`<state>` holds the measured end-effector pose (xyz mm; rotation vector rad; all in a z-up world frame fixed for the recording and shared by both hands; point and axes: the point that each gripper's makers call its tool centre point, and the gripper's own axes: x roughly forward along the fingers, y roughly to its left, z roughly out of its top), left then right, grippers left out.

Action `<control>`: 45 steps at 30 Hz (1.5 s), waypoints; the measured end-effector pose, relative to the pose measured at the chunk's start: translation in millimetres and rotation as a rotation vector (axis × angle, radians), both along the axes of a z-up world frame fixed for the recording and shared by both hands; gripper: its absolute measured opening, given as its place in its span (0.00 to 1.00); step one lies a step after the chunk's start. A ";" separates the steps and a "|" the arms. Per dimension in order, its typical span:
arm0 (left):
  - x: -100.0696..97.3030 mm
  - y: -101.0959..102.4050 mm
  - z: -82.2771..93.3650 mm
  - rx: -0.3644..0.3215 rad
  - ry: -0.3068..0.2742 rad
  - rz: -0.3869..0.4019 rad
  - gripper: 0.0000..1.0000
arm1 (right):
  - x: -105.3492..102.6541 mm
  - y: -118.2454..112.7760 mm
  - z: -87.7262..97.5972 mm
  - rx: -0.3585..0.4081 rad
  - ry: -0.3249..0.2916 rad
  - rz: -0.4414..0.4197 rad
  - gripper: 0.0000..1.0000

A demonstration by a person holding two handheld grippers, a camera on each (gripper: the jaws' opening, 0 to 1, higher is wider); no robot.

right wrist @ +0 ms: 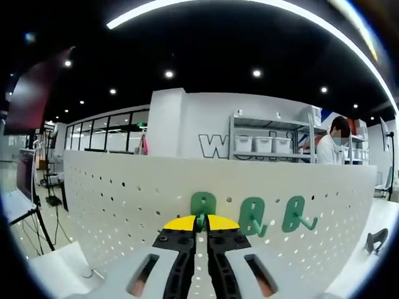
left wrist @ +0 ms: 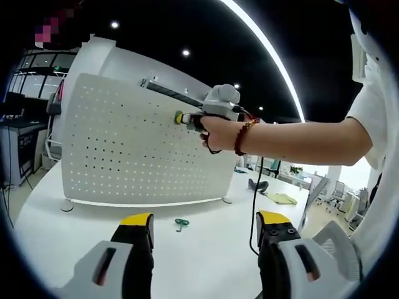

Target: Insert the hook assembly into the mounting plate slot until the hook locks in place.

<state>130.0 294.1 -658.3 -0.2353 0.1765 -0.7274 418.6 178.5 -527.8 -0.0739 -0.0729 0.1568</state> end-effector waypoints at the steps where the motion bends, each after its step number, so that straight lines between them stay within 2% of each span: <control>1: -0.2 -0.7 0.2 -0.001 0.000 -0.002 0.69 | 0.4 2.1 1.0 0.006 0.003 0.014 0.07; 4: -0.5 -1.6 0.3 -0.002 -0.001 -0.005 0.68 | 0.0 2.5 2.9 -0.024 0.003 0.008 0.07; 8: -0.6 -1.0 0.9 -0.007 -0.001 -0.003 0.68 | -1.2 4.0 1.1 -0.022 0.009 0.019 0.08; 13: -1.8 -2.2 0.3 0.001 -0.001 -0.008 0.68 | -5.5 2.4 -11.2 -0.019 0.054 0.030 0.09; 22: -3.1 -6.2 3.0 0.012 -0.012 -0.024 0.68 | -21.4 -2.0 -30.8 -0.042 0.096 0.074 0.09; 33: -4.0 -14.5 0.4 0.009 -0.002 -0.049 0.67 | -41.0 -17.5 -84.5 -0.042 0.213 0.100 0.09; 36: -3.5 -16.2 -1.7 0.006 0.003 -0.058 0.67 | -45.6 -16.1 -103.5 -0.009 0.269 0.138 0.09; 39: -3.6 -17.3 -3.0 0.012 0.005 -0.063 0.67 | -50.8 -19.2 -118.9 -0.050 0.298 0.140 0.09; 45: -3.6 -18.7 -4.4 0.002 0.013 -0.064 0.67 | -62.6 -23.7 -152.7 -0.034 0.394 0.168 0.10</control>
